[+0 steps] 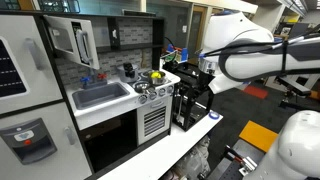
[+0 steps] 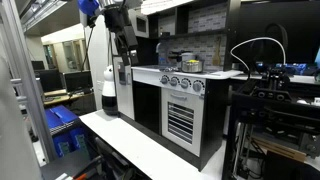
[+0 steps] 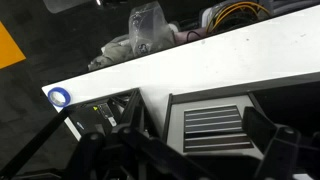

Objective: Remove the silver lid from the stove and place it on the top shelf on the right

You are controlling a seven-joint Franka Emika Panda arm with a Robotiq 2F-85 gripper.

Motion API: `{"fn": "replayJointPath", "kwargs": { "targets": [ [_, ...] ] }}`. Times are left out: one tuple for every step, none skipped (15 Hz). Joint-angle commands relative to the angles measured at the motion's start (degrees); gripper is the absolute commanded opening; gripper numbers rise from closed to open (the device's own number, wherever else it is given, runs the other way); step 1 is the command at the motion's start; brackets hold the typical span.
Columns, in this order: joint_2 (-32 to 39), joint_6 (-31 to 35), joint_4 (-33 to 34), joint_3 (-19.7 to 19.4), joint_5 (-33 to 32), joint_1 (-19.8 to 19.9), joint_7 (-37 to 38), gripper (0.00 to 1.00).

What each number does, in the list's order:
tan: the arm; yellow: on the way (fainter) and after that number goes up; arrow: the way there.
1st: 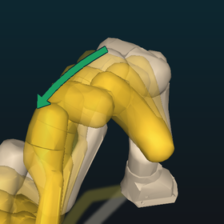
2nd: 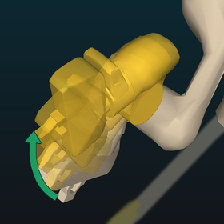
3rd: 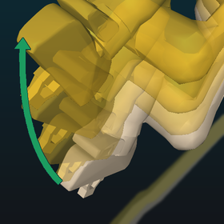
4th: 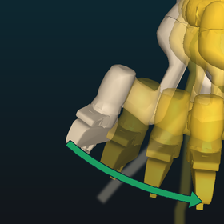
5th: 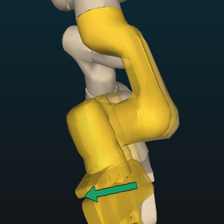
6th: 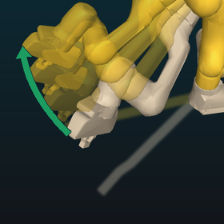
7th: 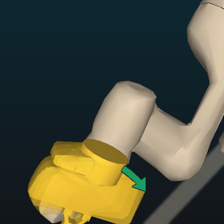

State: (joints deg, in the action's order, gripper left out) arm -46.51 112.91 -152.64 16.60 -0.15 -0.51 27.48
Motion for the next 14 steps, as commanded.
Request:
{"fn": "replayJointPath", "kwargs": {
  "targets": [
    [0.07, -0.13, 0.11, -0.23, -0.20, -0.24, 0.13, 1.00],
    [0.07, -0.13, 0.11, -0.23, -0.20, -0.24, 0.13, 1.00],
    [0.07, -0.13, 0.11, -0.24, -0.20, -0.24, 0.13, 1.00],
    [0.07, -0.13, 0.11, -0.24, -0.20, -0.24, 0.13, 1.00],
    [0.07, -0.13, 0.11, -0.24, -0.20, -0.24, 0.13, 1.00],
    [0.07, -0.13, 0.11, -0.23, -0.20, -0.24, 0.13, 1.00],
    [0.07, -0.13, 0.11, -0.23, -0.20, -0.24, 0.13, 1.00],
    [-0.19, -0.37, 0.24, -0.24, 0.08, -0.60, -0.02, 1.00],
    [-0.13, -0.55, 0.70, -0.18, -0.08, -0.56, -0.04, 1.00],
    [0.80, -0.41, 2.25, -0.72, -0.58, -0.16, -0.87, 1.00],
    [1.84, -0.07, 3.87, -0.90, -1.20, 0.77, -0.69, 1.00],
    [3.83, -0.62, 6.56, -1.75, -1.74, 1.56, -1.64, 1.00],
    [5.77, -0.95, 8.99, -2.32, -2.50, 2.30, -2.21, 1.00],
    [7.84, -0.81, 11.19, -3.06, -3.12, 2.86, -2.81, 1.00]
  ]
}}
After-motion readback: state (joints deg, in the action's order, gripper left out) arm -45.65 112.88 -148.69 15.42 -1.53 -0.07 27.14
